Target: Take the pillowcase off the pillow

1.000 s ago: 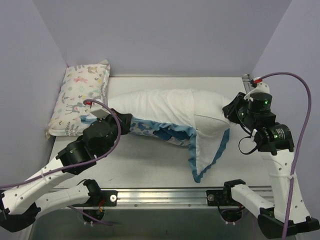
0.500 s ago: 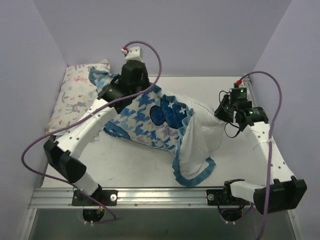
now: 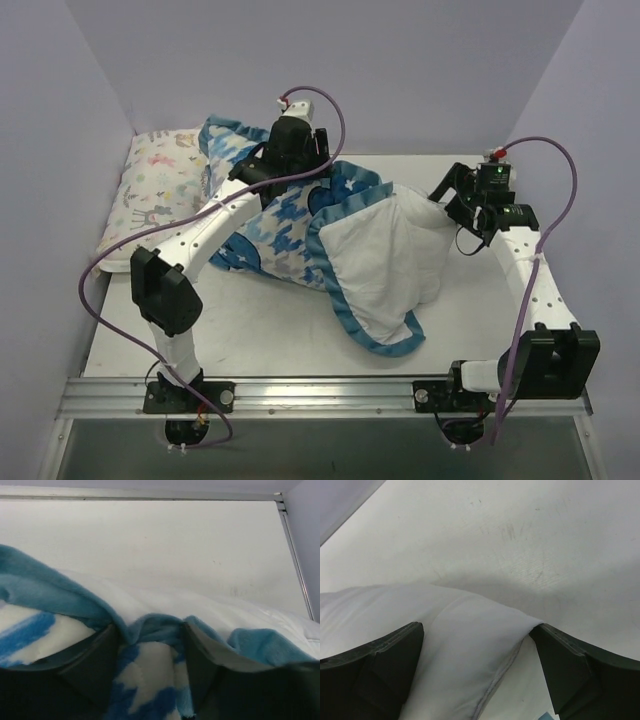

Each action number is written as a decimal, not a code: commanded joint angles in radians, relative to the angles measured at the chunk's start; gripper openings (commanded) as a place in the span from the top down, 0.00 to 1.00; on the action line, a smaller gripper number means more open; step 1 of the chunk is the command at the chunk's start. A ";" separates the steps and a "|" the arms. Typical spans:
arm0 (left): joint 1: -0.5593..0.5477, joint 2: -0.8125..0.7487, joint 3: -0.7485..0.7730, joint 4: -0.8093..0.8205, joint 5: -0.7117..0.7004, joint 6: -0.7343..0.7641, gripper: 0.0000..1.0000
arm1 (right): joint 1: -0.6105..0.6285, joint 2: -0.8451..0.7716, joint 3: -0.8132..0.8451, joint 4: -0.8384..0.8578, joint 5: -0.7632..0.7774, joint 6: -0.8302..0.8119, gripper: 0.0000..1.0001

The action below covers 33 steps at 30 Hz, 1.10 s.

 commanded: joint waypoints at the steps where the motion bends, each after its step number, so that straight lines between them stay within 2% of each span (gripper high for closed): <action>1: -0.020 -0.074 0.042 0.049 0.085 0.028 0.30 | -0.007 -0.088 0.058 -0.043 -0.037 -0.017 0.00; 5: -0.033 -0.153 0.002 0.065 0.090 0.039 0.20 | -0.064 -0.128 0.070 -0.052 -0.051 -0.003 0.00; 12: -0.098 -0.290 -0.122 0.130 0.055 0.043 0.16 | -0.111 -0.168 0.064 -0.052 -0.078 0.026 0.00; 20: -0.362 -0.387 -0.360 0.211 -0.080 0.040 0.13 | -0.111 -0.260 -0.066 -0.015 -0.120 0.009 0.00; 25: -0.447 -0.320 -0.495 0.309 -0.097 -0.020 0.10 | -0.111 -0.288 -0.235 0.066 -0.198 0.013 0.00; 28: -0.462 -0.197 -0.457 0.360 -0.077 -0.036 0.08 | -0.110 -0.259 -0.342 0.144 -0.247 0.033 0.00; 30: -0.465 -0.142 -0.417 0.366 -0.085 -0.033 0.02 | -0.108 -0.243 -0.393 0.191 -0.269 0.041 0.00; 33: -0.467 -0.076 -0.370 0.394 -0.097 -0.030 0.02 | -0.110 -0.216 -0.418 0.213 -0.281 0.040 0.00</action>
